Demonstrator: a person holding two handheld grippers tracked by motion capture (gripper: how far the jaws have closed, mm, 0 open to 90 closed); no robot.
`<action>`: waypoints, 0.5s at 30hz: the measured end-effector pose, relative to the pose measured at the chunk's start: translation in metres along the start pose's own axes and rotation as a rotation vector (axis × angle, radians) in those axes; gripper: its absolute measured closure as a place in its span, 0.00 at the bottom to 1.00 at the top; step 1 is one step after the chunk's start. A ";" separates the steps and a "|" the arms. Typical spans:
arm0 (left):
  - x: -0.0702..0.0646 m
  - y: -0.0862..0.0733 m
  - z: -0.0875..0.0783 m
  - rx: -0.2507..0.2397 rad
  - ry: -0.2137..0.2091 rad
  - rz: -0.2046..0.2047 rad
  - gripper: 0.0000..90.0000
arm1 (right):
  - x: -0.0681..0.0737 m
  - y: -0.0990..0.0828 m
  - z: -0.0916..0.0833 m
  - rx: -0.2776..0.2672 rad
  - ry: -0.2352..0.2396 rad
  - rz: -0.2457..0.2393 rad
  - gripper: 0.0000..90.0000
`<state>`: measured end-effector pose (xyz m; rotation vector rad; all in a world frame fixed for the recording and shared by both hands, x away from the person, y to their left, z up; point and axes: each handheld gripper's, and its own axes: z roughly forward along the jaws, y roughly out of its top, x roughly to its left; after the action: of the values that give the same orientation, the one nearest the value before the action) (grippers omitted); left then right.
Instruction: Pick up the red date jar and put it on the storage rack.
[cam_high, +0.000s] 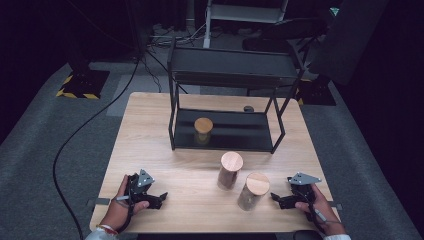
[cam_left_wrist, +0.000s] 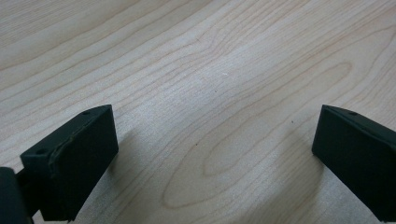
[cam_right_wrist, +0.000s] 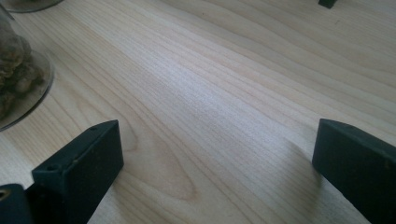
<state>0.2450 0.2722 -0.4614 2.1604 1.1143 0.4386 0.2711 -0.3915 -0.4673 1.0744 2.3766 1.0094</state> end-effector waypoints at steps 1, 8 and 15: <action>0.000 0.000 0.000 0.000 0.000 0.000 0.00 | 0.000 0.000 -0.001 -0.005 -0.002 -0.003 0.02; 0.000 0.000 0.000 0.000 0.000 0.000 0.00 | 0.001 0.002 -0.011 -0.033 -0.004 0.005 0.02; 0.000 0.000 0.000 -0.001 0.000 0.001 0.00 | 0.003 0.009 -0.025 -0.053 0.011 0.002 0.02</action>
<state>0.2450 0.2723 -0.4615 2.1600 1.1131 0.4390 0.2599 -0.3963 -0.4439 1.0549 2.3442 1.0752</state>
